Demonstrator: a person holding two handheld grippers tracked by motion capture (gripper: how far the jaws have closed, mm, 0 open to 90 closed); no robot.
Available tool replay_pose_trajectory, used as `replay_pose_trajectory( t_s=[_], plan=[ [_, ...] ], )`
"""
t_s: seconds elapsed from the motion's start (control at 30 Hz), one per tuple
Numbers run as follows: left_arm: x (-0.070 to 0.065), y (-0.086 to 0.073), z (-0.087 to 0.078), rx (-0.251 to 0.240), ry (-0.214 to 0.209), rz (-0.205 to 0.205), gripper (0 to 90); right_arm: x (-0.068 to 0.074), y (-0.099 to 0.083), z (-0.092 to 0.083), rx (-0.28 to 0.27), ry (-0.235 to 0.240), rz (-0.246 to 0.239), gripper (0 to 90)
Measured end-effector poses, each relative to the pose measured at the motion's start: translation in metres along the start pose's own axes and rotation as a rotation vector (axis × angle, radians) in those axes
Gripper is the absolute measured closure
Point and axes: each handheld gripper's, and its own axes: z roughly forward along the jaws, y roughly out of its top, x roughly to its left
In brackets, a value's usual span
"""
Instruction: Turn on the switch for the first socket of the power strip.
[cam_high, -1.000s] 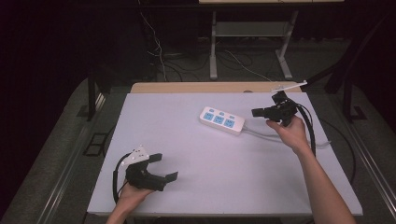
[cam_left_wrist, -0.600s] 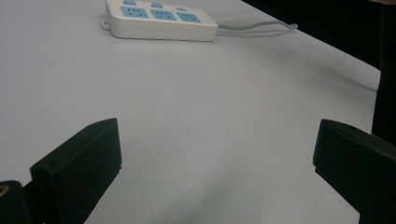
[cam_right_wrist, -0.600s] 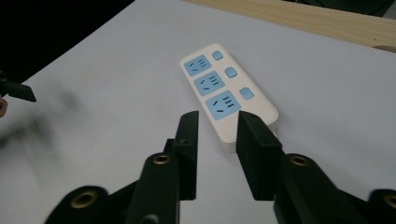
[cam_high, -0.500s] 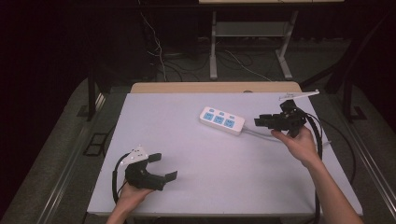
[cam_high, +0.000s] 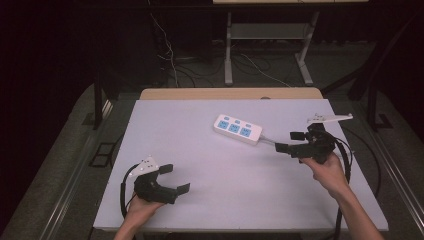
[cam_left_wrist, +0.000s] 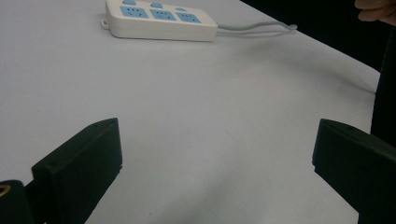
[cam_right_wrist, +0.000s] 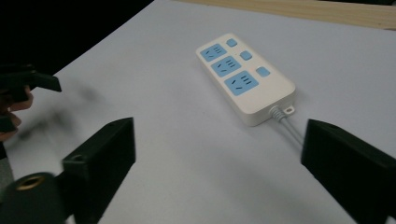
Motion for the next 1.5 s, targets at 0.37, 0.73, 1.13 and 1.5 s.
replay_pose_trajectory(
  t_s=[0.37,0.73,1.13,1.5],
  plan=[
    [0.000,0.000,0.000,-0.001,0.001,-0.003,0.0,0.006,-0.025,-0.015,-0.025,0.052,-0.003,0.3],
    [0.000,-0.001,0.001,0.006,-0.003,-0.004,0.0,0.007,-0.048,-0.016,0.002,0.081,0.004,0.3],
    [-0.001,-0.002,0.003,0.028,-0.011,-0.001,0.0,0.008,-0.082,-0.007,0.019,0.083,0.003,0.4],
    [0.000,-0.002,0.003,0.037,-0.015,-0.003,0.0,0.009,-0.104,-0.004,0.026,0.074,-0.001,0.4]
  ],
)
